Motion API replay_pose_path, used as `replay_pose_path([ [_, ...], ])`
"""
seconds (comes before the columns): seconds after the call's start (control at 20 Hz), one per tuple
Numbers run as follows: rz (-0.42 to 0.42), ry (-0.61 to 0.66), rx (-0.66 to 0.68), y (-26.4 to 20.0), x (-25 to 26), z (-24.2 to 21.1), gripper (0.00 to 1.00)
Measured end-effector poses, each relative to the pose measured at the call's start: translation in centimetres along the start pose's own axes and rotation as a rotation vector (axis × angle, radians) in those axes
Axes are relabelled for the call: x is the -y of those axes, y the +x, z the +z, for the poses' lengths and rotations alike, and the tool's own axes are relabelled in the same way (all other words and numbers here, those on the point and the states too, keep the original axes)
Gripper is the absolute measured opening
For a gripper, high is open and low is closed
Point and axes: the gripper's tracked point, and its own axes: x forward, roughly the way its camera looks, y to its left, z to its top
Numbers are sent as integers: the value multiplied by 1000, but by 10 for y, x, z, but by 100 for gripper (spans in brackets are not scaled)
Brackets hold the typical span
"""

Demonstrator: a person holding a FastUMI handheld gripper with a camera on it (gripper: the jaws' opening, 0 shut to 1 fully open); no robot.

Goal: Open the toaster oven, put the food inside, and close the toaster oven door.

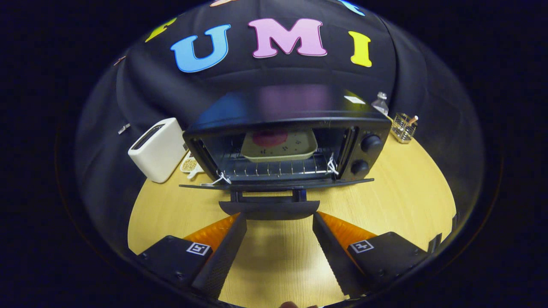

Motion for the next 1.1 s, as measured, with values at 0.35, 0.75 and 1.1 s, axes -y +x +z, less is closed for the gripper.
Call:
replay_pose_path([
  [0.35, -7, -6, 105, -13, 14, 46, 100],
  [0.75, 20, -61, 282, -70, 49, 97, 100],
  [1.1, 10, -5, 432, -136, 100, 157, 100],
])
